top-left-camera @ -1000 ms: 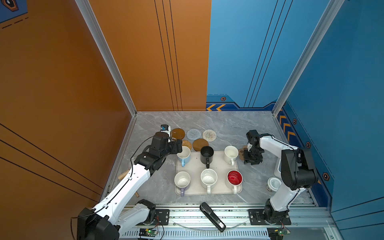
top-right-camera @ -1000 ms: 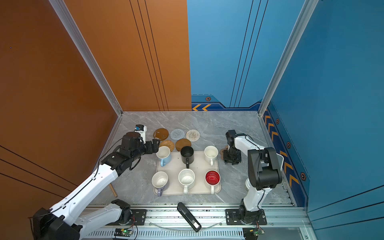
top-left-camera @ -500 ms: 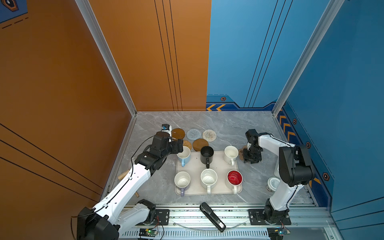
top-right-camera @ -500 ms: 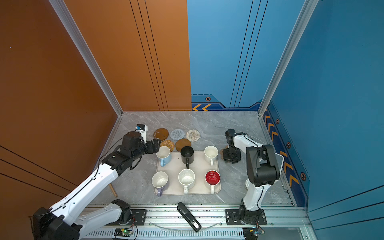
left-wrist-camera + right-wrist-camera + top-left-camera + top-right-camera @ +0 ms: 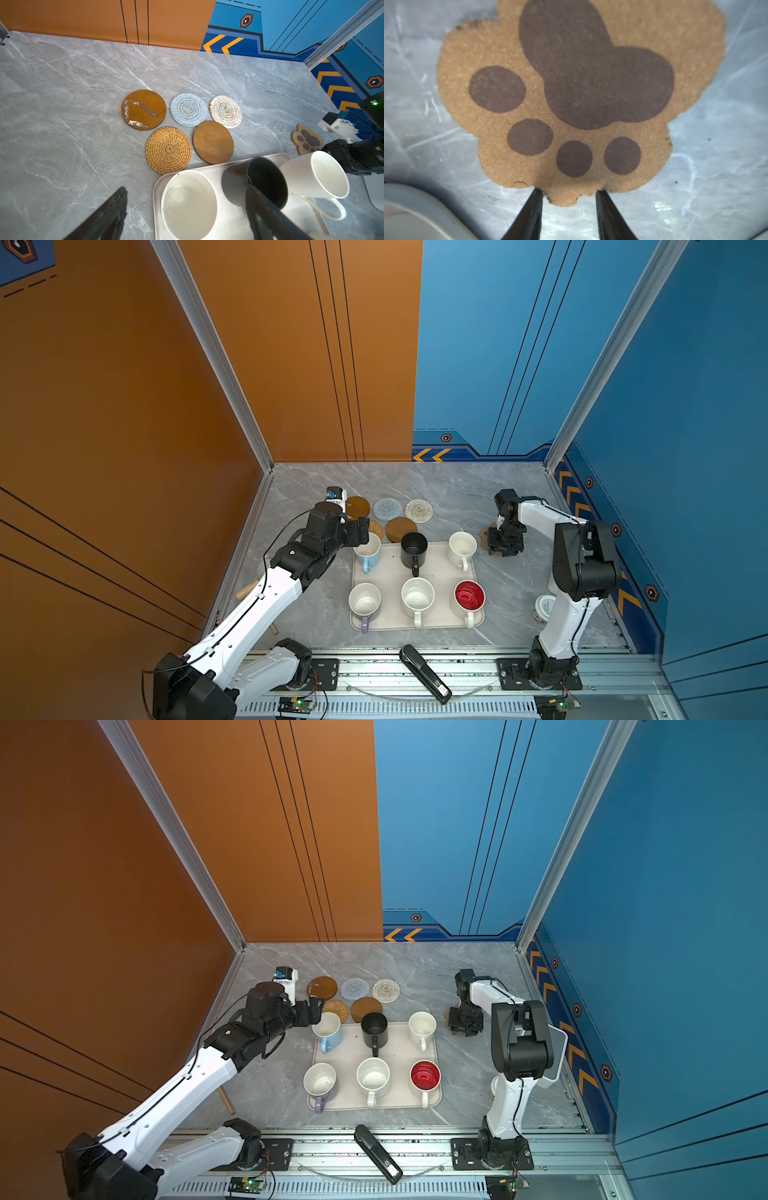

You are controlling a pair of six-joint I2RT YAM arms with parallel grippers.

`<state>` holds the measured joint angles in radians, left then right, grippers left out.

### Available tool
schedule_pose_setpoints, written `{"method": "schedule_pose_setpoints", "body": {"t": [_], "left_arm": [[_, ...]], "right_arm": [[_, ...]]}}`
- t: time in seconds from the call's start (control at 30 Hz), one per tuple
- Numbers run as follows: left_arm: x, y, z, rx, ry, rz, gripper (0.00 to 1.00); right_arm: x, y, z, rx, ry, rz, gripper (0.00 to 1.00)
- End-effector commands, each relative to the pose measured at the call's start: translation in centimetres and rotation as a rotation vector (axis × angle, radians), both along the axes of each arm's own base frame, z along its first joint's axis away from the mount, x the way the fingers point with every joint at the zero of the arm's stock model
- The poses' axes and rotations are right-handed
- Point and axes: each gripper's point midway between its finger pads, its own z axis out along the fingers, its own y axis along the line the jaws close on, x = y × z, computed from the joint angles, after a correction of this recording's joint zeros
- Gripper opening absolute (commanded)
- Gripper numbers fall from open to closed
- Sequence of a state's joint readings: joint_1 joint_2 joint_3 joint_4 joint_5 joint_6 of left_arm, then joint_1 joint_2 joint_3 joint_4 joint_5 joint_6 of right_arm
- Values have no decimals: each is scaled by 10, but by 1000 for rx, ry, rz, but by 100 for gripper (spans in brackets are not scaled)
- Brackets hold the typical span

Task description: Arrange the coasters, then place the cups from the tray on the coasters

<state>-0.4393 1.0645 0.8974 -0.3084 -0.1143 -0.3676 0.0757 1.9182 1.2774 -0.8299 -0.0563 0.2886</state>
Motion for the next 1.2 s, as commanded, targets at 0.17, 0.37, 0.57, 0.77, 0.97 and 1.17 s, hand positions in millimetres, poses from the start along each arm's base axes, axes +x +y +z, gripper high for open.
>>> {"method": "schedule_pose_setpoints", "body": {"t": [0.17,0.37,0.57,0.77,0.97,1.17], "left_arm": [[2,-2,9,26,-14,7,90],[2,-3,8,35,-14,9,90],[2,-4,9,42,-15,7,90],[2,-4,11,51,-18,9,90],[2,-5,13,55,-23,9,90],[2,-6,15,57,-27,5,90]], "right_arm": [[17,0,-16,9,23,8,40],[33,0,-15,10,13,23,39],[44,0,-23,5,30,34,39],[57,-1,-24,-7,32,45,38],[64,0,-27,-13,39,58,38],[64,3,-23,-16,37,68,37]]}}
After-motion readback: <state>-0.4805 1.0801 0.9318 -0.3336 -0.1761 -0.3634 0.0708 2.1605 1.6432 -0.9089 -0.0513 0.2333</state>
